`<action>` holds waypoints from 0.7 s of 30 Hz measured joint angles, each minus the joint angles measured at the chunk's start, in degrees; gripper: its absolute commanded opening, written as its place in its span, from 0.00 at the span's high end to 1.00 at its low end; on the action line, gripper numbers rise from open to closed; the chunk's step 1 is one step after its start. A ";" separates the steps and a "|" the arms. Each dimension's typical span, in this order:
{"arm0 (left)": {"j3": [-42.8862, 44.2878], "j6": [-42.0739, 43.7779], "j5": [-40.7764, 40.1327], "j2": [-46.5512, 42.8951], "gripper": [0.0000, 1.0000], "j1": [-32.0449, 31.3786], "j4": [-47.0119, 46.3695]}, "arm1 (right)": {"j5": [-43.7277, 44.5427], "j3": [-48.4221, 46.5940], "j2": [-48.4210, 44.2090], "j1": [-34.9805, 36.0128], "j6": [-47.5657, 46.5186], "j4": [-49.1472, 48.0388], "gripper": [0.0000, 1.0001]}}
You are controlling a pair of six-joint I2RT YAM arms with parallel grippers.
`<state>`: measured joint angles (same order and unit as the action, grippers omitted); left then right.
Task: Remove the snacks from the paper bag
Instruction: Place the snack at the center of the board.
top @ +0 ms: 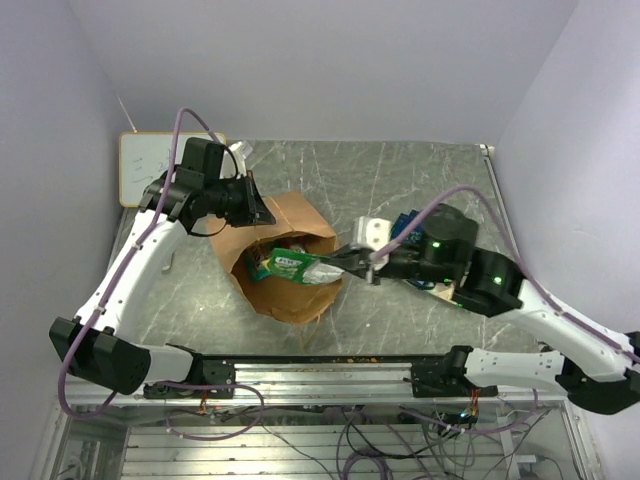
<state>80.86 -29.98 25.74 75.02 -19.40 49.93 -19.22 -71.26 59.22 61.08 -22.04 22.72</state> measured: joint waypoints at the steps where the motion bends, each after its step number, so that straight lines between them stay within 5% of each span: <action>1: 0.00 -0.33 0.00 0.22 0.93 0.00 -0.04 | 0.76 -0.96 -1.22 0.00 1.68 0.90 1.00; 6: 0.09 -1.42 -0.11 0.76 0.93 0.00 -0.11 | 10.69 -3.89 -6.97 0.02 13.16 3.74 1.00; 12: 0.52 -2.58 -0.68 0.70 0.93 0.00 -0.24 | 32.35 -12.63 -5.01 0.00 23.12 8.52 1.00; 21: 1.31 -2.93 -2.82 -0.76 0.93 0.00 0.42 | 52.13 0.39 -4.26 -0.94 7.98 4.24 1.00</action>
<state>82.17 -32.91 22.92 74.26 -19.40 50.35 32.91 -70.87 54.96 60.14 -14.06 26.96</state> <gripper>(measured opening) 0.076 0.006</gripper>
